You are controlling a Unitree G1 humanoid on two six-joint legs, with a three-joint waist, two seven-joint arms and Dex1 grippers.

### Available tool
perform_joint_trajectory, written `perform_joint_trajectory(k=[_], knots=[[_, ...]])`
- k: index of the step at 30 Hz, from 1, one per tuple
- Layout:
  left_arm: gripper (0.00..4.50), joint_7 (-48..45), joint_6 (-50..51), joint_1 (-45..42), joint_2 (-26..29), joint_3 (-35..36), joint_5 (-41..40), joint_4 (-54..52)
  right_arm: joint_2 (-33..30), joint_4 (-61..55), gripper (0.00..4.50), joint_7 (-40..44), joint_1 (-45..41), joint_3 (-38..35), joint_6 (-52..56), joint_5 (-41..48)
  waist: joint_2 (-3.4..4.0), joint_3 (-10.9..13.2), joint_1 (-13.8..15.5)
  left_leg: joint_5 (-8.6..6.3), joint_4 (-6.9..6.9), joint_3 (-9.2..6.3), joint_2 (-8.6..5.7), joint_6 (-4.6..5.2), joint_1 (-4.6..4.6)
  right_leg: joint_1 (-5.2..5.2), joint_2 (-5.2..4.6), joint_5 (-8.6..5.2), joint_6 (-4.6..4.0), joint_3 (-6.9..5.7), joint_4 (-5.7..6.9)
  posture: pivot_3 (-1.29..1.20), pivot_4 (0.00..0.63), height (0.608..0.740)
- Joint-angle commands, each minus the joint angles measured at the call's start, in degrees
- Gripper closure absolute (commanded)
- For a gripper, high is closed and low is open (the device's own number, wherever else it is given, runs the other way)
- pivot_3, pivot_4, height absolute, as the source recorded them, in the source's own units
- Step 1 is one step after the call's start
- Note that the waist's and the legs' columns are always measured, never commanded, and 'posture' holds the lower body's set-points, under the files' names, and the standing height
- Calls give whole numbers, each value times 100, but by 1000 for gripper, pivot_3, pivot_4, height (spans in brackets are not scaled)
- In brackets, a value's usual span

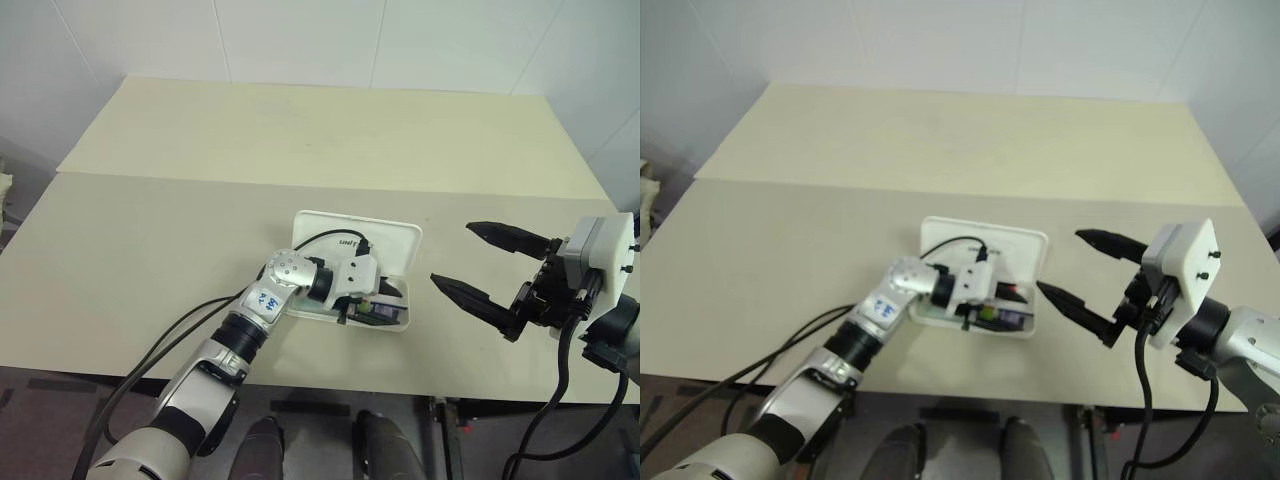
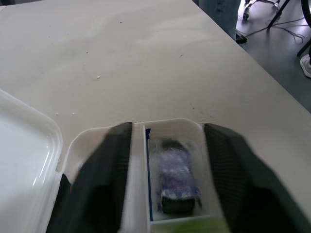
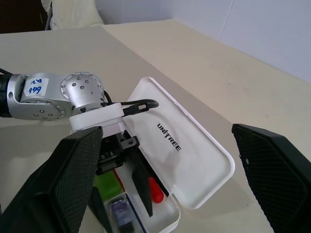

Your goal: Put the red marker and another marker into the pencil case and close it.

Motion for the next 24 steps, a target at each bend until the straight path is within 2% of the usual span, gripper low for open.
perform_joint_trajectory(k=[1, 10, 16, 19, 21, 24], knots=[[1447, -193, 85, -34, -5, 105, -213, -314, 29, -113, 0, -19, -80, -10, -160, 67, 0, 0, -1, 0, 0, 0, 0, 0, 0, 0, 0, 0, 0, 0, 0, 0, 150, 740], [1447, -332, 459, 195, 236, 347, -599, -1182, 25, 74, 0, 79, -213, 193, -274, -27, 1, 0, -4, 0, 0, 0, 0, 0, 0, 0, 0, 0, 0, 0, 3, 0, 150, 740], [1447, -191, 1336, 829, 814, 1355, -1730, -2564, 25, 268, 0, 250, -229, 282, -370, -100, 3, 1, -25, 0, -6, -1, 2, 0, 7, 0, 1, 0, 0, 1, 15, 0, 150, 740], [2050, -50, 1510, 1091, 1126, 1810, -2023, -2871, -27, 360, 0, 382, -192, 207, -391, -120, 4, 0, -20, 0, -5, -2, 1, 0, 12, 1, 1, -1, 1, 1, 23, 0, 150, 740], [2744, -12, 1570, 1123, 1174, 1832, -2083, -2940, -26, 372, 0, 407, -190, 202, -397, -130, 3, 1, -9, 0, 0, -2, 1, -1, 11, 2, 0, 0, 1, 2, 23, 0, 150, 740], [3762, -3, 1520, 1530, 1956, 2688, -2244, -2885, -161, 510, 0, 821, -37, 118, -411, -147, 4, 1, -33, 0, 4, -2, 1, -1, 7, 3, 0, -1, 1, 2, 18, 0, 150, 740]])
